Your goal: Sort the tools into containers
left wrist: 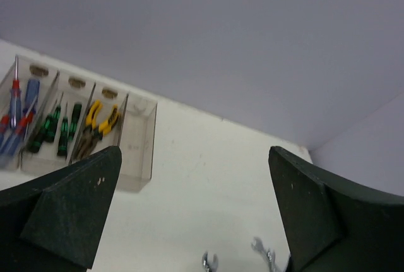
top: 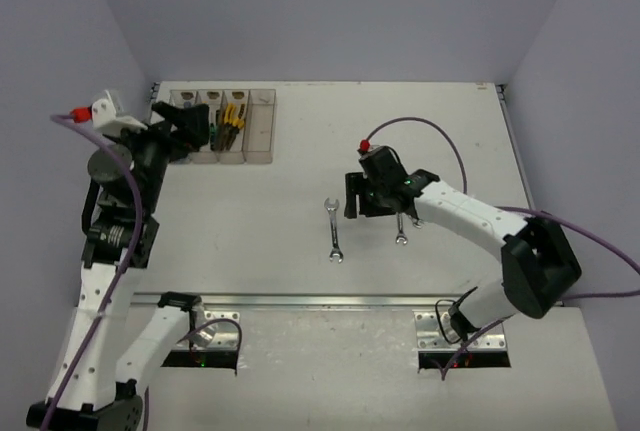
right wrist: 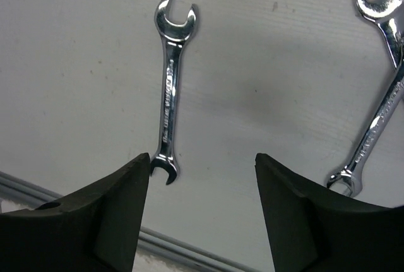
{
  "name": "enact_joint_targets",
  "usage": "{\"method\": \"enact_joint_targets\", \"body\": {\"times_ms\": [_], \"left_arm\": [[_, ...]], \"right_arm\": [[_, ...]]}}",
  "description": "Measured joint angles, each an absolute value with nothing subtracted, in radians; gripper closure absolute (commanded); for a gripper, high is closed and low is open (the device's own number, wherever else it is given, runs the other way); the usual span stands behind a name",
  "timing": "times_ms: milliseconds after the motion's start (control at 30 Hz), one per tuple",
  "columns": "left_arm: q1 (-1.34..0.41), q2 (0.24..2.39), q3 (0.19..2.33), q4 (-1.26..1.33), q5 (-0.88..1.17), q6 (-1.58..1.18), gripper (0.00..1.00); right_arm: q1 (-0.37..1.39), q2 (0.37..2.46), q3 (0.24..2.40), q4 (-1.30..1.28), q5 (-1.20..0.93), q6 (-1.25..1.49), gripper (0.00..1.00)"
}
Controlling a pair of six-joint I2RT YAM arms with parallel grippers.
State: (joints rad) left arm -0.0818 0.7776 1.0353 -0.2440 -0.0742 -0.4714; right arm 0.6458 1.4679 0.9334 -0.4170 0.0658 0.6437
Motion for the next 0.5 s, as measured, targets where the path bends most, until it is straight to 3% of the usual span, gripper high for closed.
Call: {"method": "enact_joint_targets", "body": {"times_ms": [267, 500], "left_arm": [[-0.085, 0.660, 0.746, -0.417, 0.009, -0.386, 0.00], [-0.091, 0.585, 0.694, -0.466, 0.052, -0.360, 0.00]], "right_arm": [[0.761, 1.838, 1.222, -0.538, 0.195, 0.673, 0.53], [0.800, 1.994, 1.310, -0.635, 0.208, 0.688, 0.58]]}}
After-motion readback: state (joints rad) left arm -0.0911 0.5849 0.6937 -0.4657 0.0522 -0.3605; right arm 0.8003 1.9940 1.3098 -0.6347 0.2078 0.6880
